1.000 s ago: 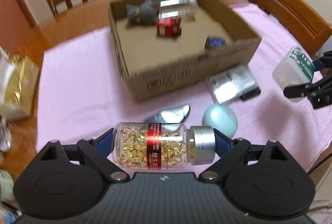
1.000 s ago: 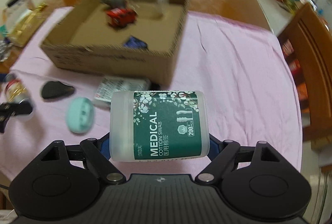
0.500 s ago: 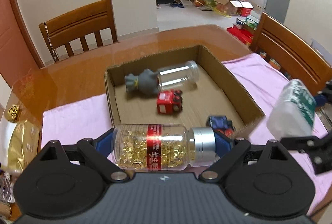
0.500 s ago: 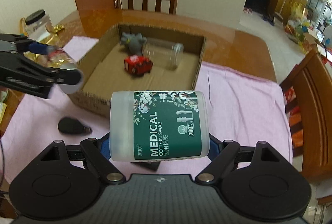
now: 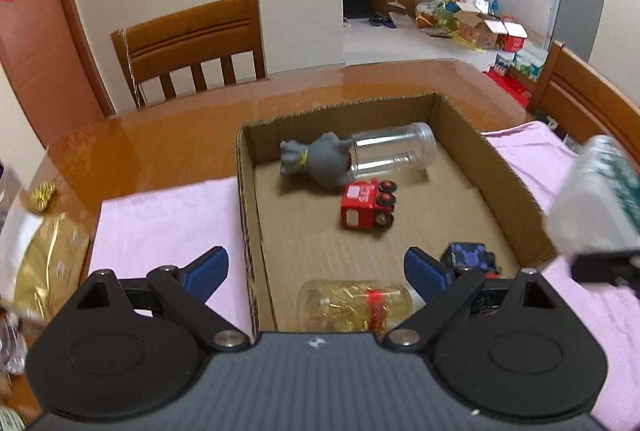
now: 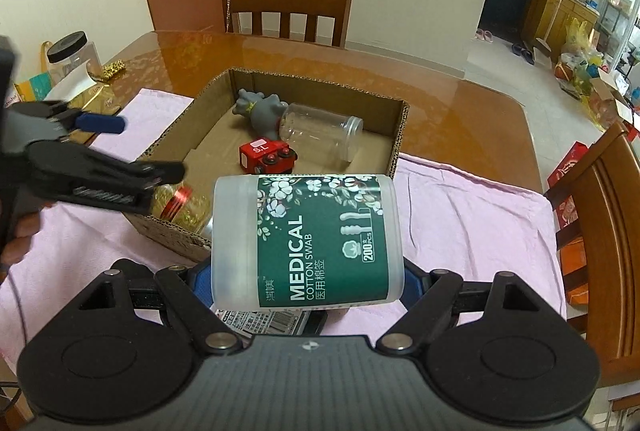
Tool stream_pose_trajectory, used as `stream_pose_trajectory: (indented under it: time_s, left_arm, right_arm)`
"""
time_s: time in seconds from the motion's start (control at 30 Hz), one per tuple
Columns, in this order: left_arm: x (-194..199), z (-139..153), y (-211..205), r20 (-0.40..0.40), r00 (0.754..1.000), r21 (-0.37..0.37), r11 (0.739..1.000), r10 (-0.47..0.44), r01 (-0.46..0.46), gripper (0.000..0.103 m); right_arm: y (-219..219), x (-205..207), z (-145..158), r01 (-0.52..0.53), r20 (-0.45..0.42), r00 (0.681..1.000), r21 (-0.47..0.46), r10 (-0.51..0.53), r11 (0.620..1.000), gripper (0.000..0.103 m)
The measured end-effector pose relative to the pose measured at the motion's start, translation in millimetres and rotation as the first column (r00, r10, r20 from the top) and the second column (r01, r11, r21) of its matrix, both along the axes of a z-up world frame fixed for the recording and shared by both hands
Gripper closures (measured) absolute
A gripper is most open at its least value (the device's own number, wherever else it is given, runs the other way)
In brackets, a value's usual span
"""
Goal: Organize rigid objects
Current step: 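Open left tool over box dropping the bottle while right tool releases the tub, then move left tool to black oval case while right tool approaches light blue round case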
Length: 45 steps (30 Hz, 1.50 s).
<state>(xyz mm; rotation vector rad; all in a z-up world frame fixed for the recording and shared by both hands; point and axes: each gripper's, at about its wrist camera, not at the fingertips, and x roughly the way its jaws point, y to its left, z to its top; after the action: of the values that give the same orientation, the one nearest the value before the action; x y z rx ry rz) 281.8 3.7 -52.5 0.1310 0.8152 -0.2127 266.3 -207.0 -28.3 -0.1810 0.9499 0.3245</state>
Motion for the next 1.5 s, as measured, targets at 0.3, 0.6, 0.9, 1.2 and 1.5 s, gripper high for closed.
stream_pose_trajectory:
  time_s: [0.3, 0.6, 0.9, 1.2, 1.5]
  left_arm:
    - [-55.8, 1.3, 31.4, -0.042, 0.991, -0.032, 0.991, 0.128, -0.13, 0.003]
    - [-80.0, -2.1, 55.1, -0.033, 0.968, 0.024, 0.969, 0.249, -0.248, 0.003]
    - [-86.5, -9.5, 66.9, -0.057, 0.955, 0.019, 0.956, 0.292, -0.291, 0.003]
    - [-88.4, -12.8, 58.4, -0.056, 0.965, 0.02, 0.966, 0.257, -0.257, 0.003]
    - [-92.3, -23.4, 51.5, -0.062, 0.97, 0.013, 0.972, 0.235, -0.234, 0.002]
  right_arm:
    - [8.8, 28.4, -8.5, -0.032, -0.009, 0.999, -0.029, 0.032, 0.999, 0.017]
    - [27.3, 75.5, -16.7, -0.062, 0.001, 0.998, -0.061, 0.062, 0.996, 0.017]
    - [29.4, 92.0, -22.3, -0.016, 0.036, 0.999, -0.054, 0.018, 0.998, 0.0]
    - [18.1, 51.3, -20.2, 0.033, 0.042, 0.999, -0.071, -0.03, 0.997, 0.0]
    - [-2.0, -3.6, -42.8, 0.157, 0.019, 0.987, -0.043, -0.157, 0.987, 0.0]
